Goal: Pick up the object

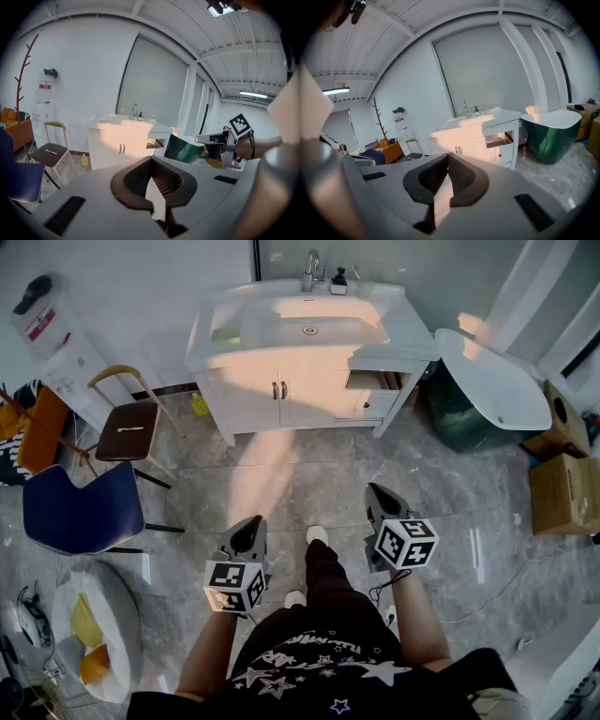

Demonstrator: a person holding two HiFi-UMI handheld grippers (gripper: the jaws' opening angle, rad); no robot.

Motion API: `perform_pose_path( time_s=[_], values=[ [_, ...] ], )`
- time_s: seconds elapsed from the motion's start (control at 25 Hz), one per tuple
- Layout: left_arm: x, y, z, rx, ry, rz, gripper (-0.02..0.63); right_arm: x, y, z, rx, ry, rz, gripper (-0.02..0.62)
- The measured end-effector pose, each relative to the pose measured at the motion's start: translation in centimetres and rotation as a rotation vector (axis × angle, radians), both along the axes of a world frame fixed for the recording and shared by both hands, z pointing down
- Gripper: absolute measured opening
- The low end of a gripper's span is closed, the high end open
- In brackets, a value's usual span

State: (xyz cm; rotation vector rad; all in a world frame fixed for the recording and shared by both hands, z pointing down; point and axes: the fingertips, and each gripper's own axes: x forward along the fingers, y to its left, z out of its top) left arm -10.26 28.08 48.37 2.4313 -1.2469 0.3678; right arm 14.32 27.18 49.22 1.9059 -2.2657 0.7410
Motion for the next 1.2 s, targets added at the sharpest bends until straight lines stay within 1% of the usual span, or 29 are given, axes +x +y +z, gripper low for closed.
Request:
perform_pose_path(
  time_s=[0.32, 0.56, 0.8, 0.92, 0.96, 1.0, 1.12, 1.2],
  values=[
    [-0.9, 3.4, -1.0, 0.017, 0.004, 0.008, 0.017, -0.7, 3.8, -1.0, 0.013, 0.007, 0.008, 0.012],
    [-1.4, 4.6, -0.6, 0.003, 0.011, 0.006, 0.017, -0.9, 5.2, -0.9, 0.017, 0.006, 0.022, 0.012],
    [-0.8, 4.1, -0.1, -0.007, 0.007, 0.009, 0.017, 0.0, 4.6, -1.5, 0.069, -0.038, 0.054, 0.014],
    [-0.4, 3.0, -0.3, -0.002, 0.008, 0.007, 0.017, 0.5, 3.2, -2.1, 0.090, -0.033, 0.050, 0.017],
    [-0.2, 2.5, -0.4, -0.001, 0.008, 0.005, 0.017, 0.5, 2.6, -2.3, 0.097, -0.033, 0.044, 0.045],
    [0.0, 2.0, -0.5, 0.000, 0.008, 0.002, 0.017, 0.6, 1.9, -2.5, 0.103, -0.035, 0.035, 0.090],
    [0.6, -0.2, -0.6, -0.001, 0.003, -0.011, 0.017, 0.8, -0.9, -2.7, 0.107, -0.046, 0.007, 0.146],
    [1.0, -2.1, -0.7, 0.000, 0.002, -0.023, 0.017, 1.2, -3.2, -2.5, 0.098, -0.052, 0.000, 0.205]
  ],
)
